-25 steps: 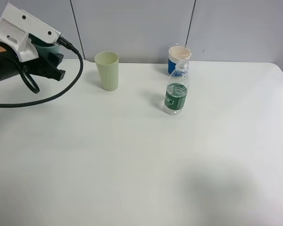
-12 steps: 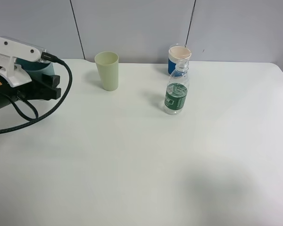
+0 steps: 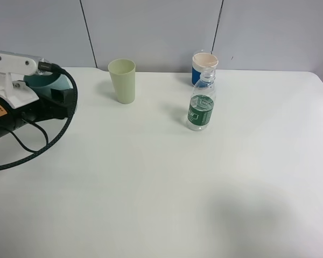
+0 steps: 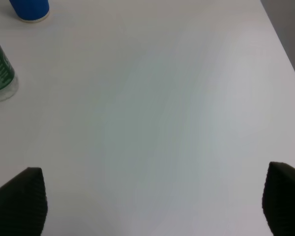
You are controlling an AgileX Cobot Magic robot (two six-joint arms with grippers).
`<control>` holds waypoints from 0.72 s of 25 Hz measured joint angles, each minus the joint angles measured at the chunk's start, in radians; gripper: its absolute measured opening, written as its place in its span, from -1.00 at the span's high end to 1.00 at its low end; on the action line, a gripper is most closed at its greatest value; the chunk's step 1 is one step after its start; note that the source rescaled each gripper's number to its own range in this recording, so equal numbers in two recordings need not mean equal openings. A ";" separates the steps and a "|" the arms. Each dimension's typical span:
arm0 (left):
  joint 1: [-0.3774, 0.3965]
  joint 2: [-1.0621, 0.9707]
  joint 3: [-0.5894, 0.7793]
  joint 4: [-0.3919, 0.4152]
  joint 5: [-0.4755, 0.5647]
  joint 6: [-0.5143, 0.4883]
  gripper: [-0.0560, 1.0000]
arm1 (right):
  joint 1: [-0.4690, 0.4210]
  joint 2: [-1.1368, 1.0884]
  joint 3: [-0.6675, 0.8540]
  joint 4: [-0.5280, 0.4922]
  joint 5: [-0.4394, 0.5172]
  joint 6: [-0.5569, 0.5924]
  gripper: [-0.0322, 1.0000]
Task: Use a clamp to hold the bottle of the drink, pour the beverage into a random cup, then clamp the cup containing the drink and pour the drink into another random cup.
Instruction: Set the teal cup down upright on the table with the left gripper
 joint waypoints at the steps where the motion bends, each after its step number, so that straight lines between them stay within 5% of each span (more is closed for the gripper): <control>1: 0.000 0.014 0.000 0.020 -0.013 -0.007 0.86 | 0.000 0.000 0.000 0.000 0.000 0.000 -0.42; 9: 0.000 0.171 0.000 0.130 -0.162 -0.014 0.86 | 0.000 0.000 0.000 0.000 0.000 0.000 -0.42; 18: 0.000 0.324 -0.002 0.148 -0.241 -0.020 0.86 | 0.000 0.000 0.000 0.000 0.000 0.000 -0.42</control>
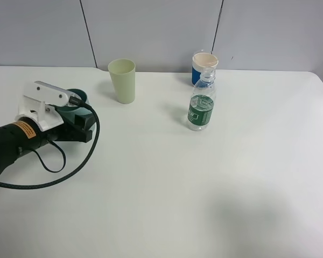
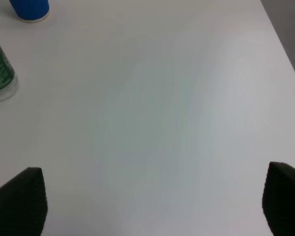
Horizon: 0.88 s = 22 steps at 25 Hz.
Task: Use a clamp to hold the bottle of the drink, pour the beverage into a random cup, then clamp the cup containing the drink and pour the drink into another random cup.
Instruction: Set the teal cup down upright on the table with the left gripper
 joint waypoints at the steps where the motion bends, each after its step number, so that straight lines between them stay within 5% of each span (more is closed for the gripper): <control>1: 0.000 0.011 0.000 0.002 -0.011 -0.007 0.86 | 0.000 0.000 0.000 0.000 0.000 0.000 -0.42; 22: 0.000 0.184 -0.001 0.061 -0.170 -0.032 0.86 | 0.000 0.000 0.000 0.000 0.000 0.000 -0.42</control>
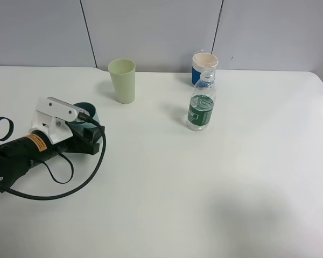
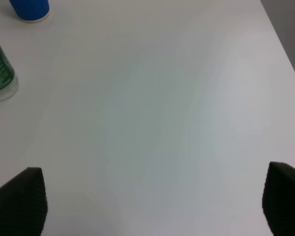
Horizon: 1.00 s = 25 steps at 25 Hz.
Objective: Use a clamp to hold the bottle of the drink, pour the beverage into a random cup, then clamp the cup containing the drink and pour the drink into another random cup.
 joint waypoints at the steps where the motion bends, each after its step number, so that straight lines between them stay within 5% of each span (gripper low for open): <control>1: 0.000 0.000 0.000 0.000 0.000 0.000 0.86 | 0.000 0.000 0.000 0.000 0.000 0.000 -0.42; 16: 0.000 0.000 0.000 0.000 0.000 0.004 0.85 | 0.000 0.000 0.000 0.000 0.000 0.000 -0.42; 17: 0.000 0.000 0.000 0.000 0.000 0.004 0.76 | 0.000 0.000 0.000 0.000 0.000 0.000 -0.42; 20: 0.000 0.003 0.000 0.000 0.023 0.004 -0.43 | 0.000 0.000 0.000 0.000 0.000 0.000 -0.42; 21: 0.000 0.003 0.000 0.000 0.025 0.004 -0.65 | 0.000 0.000 0.000 0.000 0.000 0.000 -0.42; 25: 0.000 0.003 0.000 0.000 0.024 0.012 -0.95 | 0.000 0.000 0.000 0.000 0.000 0.000 -0.42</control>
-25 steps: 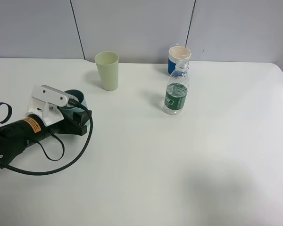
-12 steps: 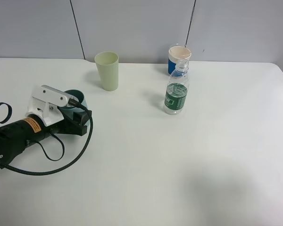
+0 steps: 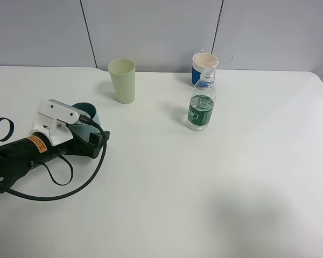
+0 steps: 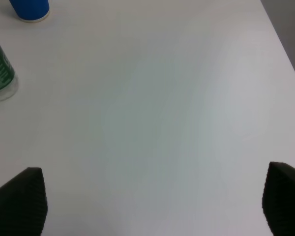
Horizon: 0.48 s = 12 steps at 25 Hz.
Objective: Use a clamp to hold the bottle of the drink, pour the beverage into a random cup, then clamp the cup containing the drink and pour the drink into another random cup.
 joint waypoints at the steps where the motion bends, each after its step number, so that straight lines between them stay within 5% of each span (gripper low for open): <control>1: 0.000 0.000 0.000 0.000 0.000 0.007 -0.96 | 0.000 0.000 0.000 0.000 0.000 0.000 -0.42; 12: 0.000 -0.102 0.137 -0.029 0.001 0.127 -0.96 | 0.000 0.000 0.000 0.000 0.000 0.000 -0.42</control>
